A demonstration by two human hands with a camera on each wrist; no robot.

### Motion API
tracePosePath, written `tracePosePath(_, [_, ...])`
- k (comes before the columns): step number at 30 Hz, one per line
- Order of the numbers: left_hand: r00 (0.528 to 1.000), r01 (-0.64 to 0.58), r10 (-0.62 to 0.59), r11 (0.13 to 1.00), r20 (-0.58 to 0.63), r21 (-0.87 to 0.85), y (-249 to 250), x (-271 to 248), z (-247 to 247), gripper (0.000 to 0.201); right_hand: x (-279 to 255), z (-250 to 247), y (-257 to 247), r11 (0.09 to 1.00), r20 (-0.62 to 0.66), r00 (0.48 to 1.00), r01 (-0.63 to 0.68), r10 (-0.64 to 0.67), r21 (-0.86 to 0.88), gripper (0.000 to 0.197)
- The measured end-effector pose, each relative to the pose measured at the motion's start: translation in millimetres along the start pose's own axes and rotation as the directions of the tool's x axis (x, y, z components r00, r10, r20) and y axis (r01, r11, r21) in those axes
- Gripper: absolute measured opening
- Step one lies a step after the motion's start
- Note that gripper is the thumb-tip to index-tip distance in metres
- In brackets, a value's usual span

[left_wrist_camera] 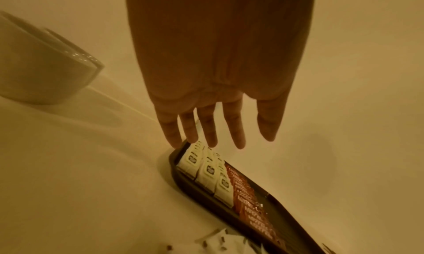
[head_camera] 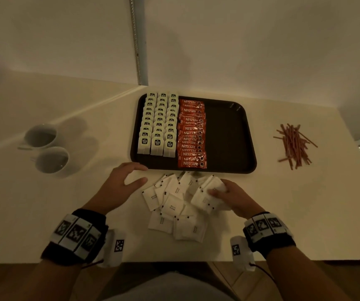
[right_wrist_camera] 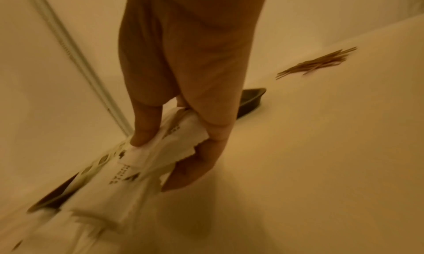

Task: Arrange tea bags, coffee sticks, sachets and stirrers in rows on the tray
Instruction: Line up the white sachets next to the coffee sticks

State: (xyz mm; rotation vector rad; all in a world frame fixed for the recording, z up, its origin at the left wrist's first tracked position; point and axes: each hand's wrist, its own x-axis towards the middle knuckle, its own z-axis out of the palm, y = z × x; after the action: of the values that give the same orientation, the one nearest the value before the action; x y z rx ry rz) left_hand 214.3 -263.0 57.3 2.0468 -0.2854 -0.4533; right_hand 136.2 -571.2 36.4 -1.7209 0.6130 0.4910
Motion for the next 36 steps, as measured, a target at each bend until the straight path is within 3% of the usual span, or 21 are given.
tracePosePath(5, [0.99, 0.03, -0.011, 0.99, 0.137, -0.141, 46.0, 19.0, 9.1, 0.029, -11.1, -17.9, -36.1, 0.986, -0.041, 0.995, 0.096, -0.091, 0.134, 0.03])
tracePosePath(8, [0.957, 0.074, 0.031, 0.935, 0.289, -0.347, 83.5, 38.9, 22.6, 0.065, -16.8, -15.5, -82.0, 0.959, -0.027, 0.979, 0.206, -0.204, 0.197, 0.031])
tracePosePath(10, [0.949, 0.099, 0.064, 0.87, 0.309, -0.483, 105.7, 52.3, 30.7, 0.08, -19.6, -8.5, -114.1, 0.927, -0.029, 0.955, 0.292, -0.294, 0.233, 0.039])
tracePosePath(12, [0.961, 0.11, 0.078, 0.77, 0.264, -0.629, 128.1, 66.1, 35.3, 0.066, -22.3, -0.6, -143.2, 0.9, -0.036, 0.93, 0.365, -0.367, 0.238, 0.042])
tracePosePath(15, [0.972, 0.183, 0.038, 0.501, 0.233, -0.846, 161.8, 81.9, 31.7, 0.031, -22.5, 9.7, -173.8, 0.89, -0.024, 0.912, 0.406, -0.41, 0.206, 0.041])
tracePosePath(17, [0.966, 0.228, 0.03, 0.358, 0.255, -0.906, 173.4, 88.5, 29.7, 0.031, -22.1, 15.1, -185.8, 0.886, -0.008, 0.898, 0.436, -0.441, 0.158, 0.04])
tracePosePath(19, [0.965, 0.241, 0.038, 0.28, 0.261, -0.929, 173.9, 93.6, 30.3, 0.034, -20.7, 18.7, -192.5, 0.866, 0.009, 0.867, 0.498, -0.499, 0.051, 0.035])
tracePosePath(20, [0.963, 0.245, 0.051, 0.244, 0.264, -0.938, 173.5, 92.8, 29.5, 0.044, -19.6, 18.5, -195.4, 0.845, 0.003, 0.85, 0.524, -0.527, -0.106, 0.034])
tracePosePath(22, [0.957, 0.268, 0.062, 0.189, 0.284, -0.945, 168.9, 93.5, 27.4, 0.056, -15.7, 13.3, -197.7, 0.745, -0.051, 0.838, 0.453, -0.543, -0.49, 0.043])
tracePosePath(24, [0.945, 0.311, 0.045, 0.196, 0.325, -0.93, 162.9, 94.1, 25.4, 0.052, -14.0, 7.2, -198.1, 0.662, -0.112, 0.817, 0.369, -0.566, -0.653, 0.058])
tracePosePath(26, [0.931, 0.354, -0.004, 0.25, 0.364, -0.901, 156.8, 95.0, 24.1, 0.041, -12.0, 0.5, -196.0, 0.65, -0.107, 0.794, 0.404, -0.599, -0.643, 0.08])
tracePosePath(29, [0.935, 0.347, -0.056, 0.356, 0.351, -0.867, 151.7, 98.3, 24.5, 0.023, -12.5, -5.0, -196.0, 0.608, 0.068, 0.752, 0.579, -0.655, -0.544, 0.109])
tracePosePath(31, [0.943, 0.326, -0.076, 0.415, 0.325, -0.849, 154.6, 99.6, 23.0, 0.01, -13.2, -3.9, -199.1, 0.53, 0.189, 0.753, 0.596, -0.63, -0.603, 0.119])
tracePosePath(33, [0.939, 0.337, -0.071, 0.402, 0.338, -0.851, 155.3, 102.8, 21.4, 0.01, -10.9, -0.7, -202.0, 0.45, 0.236, 0.762, 0.569, -0.603, -0.688, 0.117])
tracePosePath(36, [0.923, 0.377, -0.069, 0.365, 0.379, -0.851, 151.4, 108.5, 16.8, 0.043, -1.3, -2.1, -205.3, 0.434, 0.22, 0.715, 0.607, -0.664, -0.665, 0.1])
